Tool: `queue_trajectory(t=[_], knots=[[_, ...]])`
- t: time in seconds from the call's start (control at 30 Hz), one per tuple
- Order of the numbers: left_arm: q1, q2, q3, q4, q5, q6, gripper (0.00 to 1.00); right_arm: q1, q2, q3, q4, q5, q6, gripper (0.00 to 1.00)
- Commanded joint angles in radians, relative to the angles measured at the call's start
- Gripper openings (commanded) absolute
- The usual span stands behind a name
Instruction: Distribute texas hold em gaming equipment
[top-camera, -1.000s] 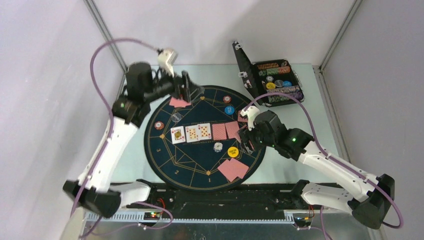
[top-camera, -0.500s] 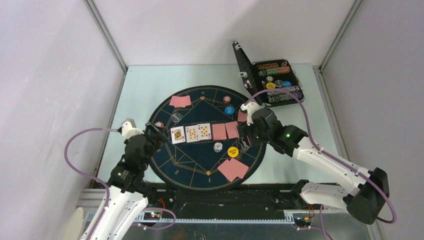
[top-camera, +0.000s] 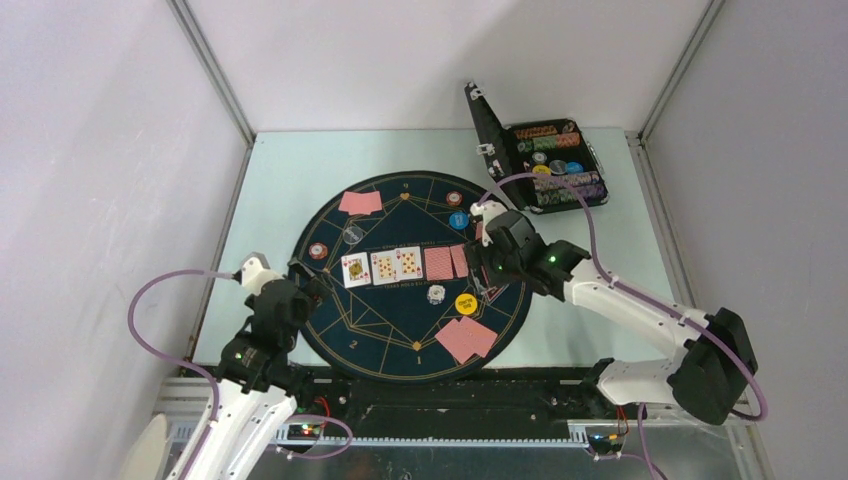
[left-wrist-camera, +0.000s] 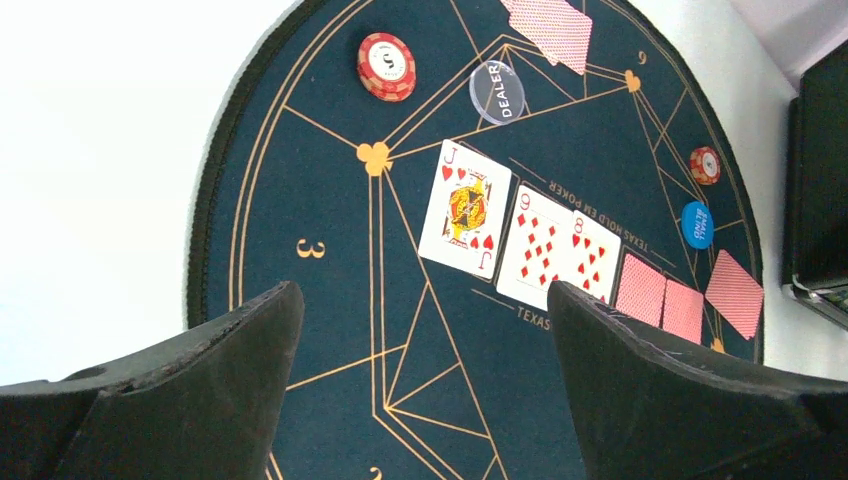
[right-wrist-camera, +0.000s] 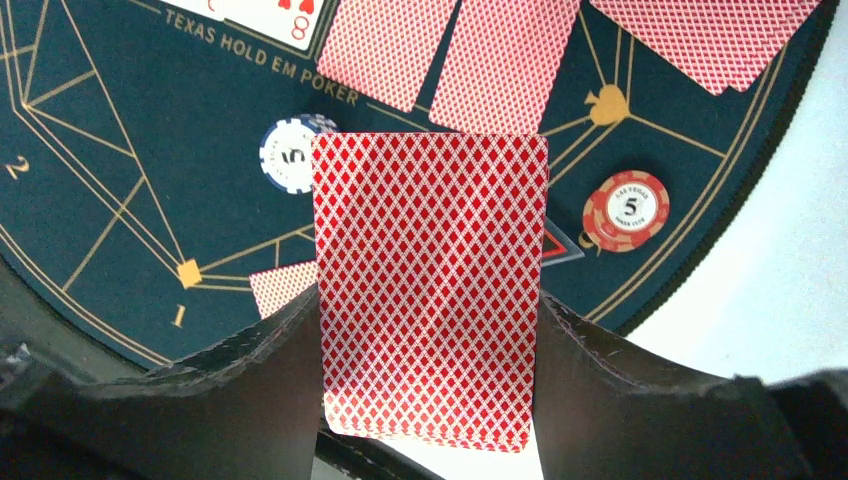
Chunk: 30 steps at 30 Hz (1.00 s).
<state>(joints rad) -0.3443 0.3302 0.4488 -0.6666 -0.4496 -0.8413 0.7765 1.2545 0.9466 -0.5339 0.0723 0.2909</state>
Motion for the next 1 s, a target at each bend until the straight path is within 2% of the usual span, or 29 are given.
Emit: queue_trajectory(t=[0.0, 0.43, 0.6, 0.83, 0.97], knots=[[0.002, -0.002, -0.007, -0.011, -0.058, -0.034, 1.0, -0.001, 0.054, 0.082, 0.083, -0.003, 0.03, 0.0], [0.002, -0.018, -0.029, 0.021, -0.082, -0.032, 1.0, 0.055, 0.27, 0.268, 0.086, -0.007, -0.001, 0.0], [0.002, -0.041, -0.034, 0.03, -0.09, -0.034, 1.0, 0.212, 0.366, 0.352, 0.075, 0.016, -0.188, 0.0], [0.002, -0.074, -0.042, 0.021, -0.088, -0.04, 1.0, 0.308, 0.491, 0.374, 0.115, -0.219, -0.563, 0.0], [0.002, -0.086, -0.043, 0.011, -0.094, -0.045, 1.0, 0.32, 0.56, 0.423, 0.102, -0.282, -0.68, 0.0]])
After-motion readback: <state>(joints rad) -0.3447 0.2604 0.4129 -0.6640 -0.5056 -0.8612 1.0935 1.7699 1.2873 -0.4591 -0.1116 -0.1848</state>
